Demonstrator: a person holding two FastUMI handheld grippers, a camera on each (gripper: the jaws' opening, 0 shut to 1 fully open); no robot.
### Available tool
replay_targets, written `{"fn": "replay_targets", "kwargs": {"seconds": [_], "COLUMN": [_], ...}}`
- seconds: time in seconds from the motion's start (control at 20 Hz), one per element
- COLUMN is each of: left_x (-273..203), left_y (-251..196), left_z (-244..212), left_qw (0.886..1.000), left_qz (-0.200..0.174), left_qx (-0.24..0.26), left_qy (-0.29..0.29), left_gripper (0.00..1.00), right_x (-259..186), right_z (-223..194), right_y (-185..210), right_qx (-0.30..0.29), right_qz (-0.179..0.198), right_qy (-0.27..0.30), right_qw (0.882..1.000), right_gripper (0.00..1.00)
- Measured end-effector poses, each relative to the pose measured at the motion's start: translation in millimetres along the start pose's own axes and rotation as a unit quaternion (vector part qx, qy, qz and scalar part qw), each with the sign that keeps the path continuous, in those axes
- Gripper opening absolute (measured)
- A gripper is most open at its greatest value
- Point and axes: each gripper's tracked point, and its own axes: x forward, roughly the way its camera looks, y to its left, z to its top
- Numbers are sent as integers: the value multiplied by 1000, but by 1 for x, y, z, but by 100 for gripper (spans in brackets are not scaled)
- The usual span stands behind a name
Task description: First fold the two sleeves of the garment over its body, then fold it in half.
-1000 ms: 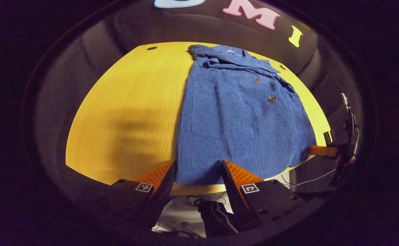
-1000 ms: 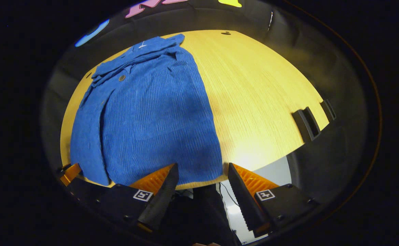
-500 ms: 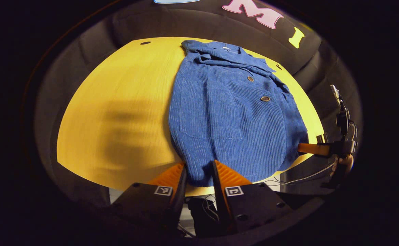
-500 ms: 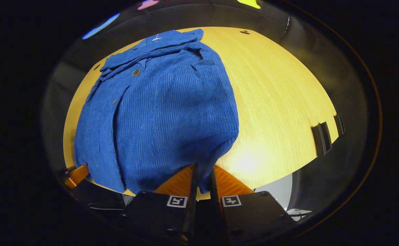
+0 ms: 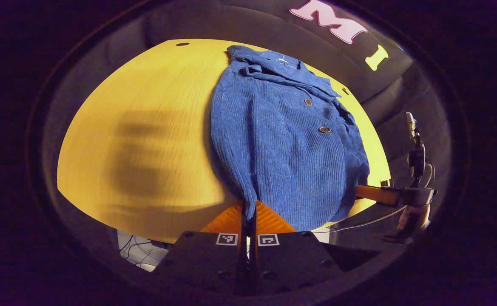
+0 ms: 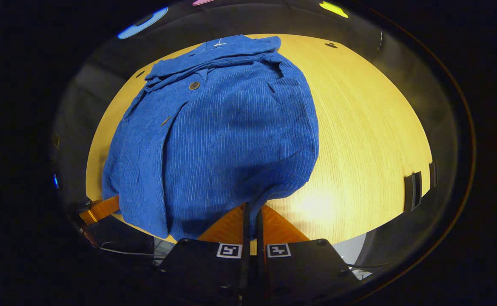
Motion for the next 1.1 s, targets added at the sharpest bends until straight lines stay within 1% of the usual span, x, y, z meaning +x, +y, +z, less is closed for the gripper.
{"fn": "replay_targets", "kwargs": {"seconds": [0.2,0.3,0.5,0.65,0.85,0.95,1.0,1.1], "left_x": [-14,-21,-35,-46,-53,-57,-58,-58], "left_y": [-15,-22,-40,-56,-81,-83,-83,-85], "left_z": [20,32,53,75,131,161,174,206], "left_qw": [999,997,992,990,982,980,981,980], "left_qz": [-30,-46,-80,-99,-136,-139,-139,-140], "left_qx": [-33,-49,-84,-88,-111,-110,-105,-93], "left_qy": [-17,-25,-40,-51,-72,-87,-91,-103], "left_gripper": [1,1,1,1,1,2,1,1], "right_x": [-12,-23,-40,-46,-45,-47,-48,-52], "right_z": [8,20,63,99,143,169,182,217], "right_y": [-2,4,17,26,34,34,34,36], "right_qx": [42,60,50,46,58,58,58,67], "right_qz": [19,38,57,75,96,99,100,106], "right_qy": [2,-5,-38,-60,-67,-78,-83,-100], "right_qw": [999,997,996,994,991,990,990,987], "right_gripper": [8,7,7,7,7,7,7,7]}}
